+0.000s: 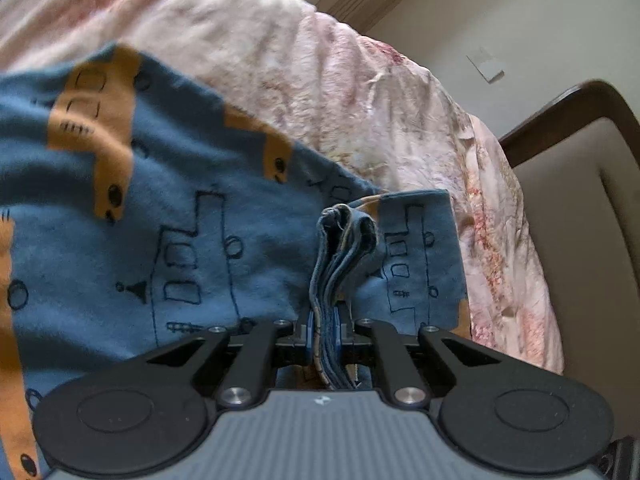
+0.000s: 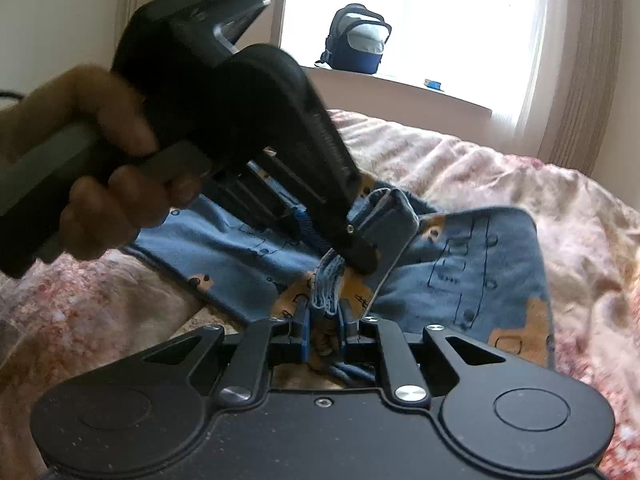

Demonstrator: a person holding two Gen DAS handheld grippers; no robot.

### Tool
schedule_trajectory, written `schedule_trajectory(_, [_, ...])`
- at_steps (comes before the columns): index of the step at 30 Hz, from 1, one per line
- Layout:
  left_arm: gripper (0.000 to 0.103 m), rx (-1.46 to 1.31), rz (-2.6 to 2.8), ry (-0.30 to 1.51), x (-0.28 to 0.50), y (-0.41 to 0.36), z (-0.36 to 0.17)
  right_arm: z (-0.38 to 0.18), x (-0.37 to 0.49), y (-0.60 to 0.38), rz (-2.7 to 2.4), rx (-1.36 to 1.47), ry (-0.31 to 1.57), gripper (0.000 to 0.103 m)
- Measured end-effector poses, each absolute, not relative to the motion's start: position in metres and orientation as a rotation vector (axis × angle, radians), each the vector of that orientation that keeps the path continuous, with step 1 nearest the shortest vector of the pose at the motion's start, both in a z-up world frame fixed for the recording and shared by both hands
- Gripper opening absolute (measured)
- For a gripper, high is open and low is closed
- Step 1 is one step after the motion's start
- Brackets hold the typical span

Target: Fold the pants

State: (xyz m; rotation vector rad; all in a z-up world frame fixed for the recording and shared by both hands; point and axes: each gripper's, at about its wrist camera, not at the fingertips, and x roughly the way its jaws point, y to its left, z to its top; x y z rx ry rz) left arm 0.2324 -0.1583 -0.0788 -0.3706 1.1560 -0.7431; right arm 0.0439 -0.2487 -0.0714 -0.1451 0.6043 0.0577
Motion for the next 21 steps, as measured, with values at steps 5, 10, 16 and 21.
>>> schedule_trajectory(5, [0.009, -0.370, -0.752, 1.145, 0.230, -0.156, -0.084, -0.074, 0.043, -0.247, 0.047, -0.151, 0.605, 0.015])
schedule_trajectory(10, [0.009, -0.393, -0.748, 1.143, 0.228, -0.153, -0.086, -0.075, 0.044, -0.249, 0.039, -0.148, 0.601, 0.015])
schedule_trajectory(16, [0.009, -0.356, -0.755, 1.098, 0.221, -0.153, -0.075, -0.075, 0.039, -0.245, 0.017, -0.147, 0.582, 0.015])
schedule_trajectory(21, [0.009, -0.359, -0.782, 1.054, 0.212, -0.154, -0.052, -0.062, 0.029, -0.236, -0.020, -0.167, 0.531, 0.015])
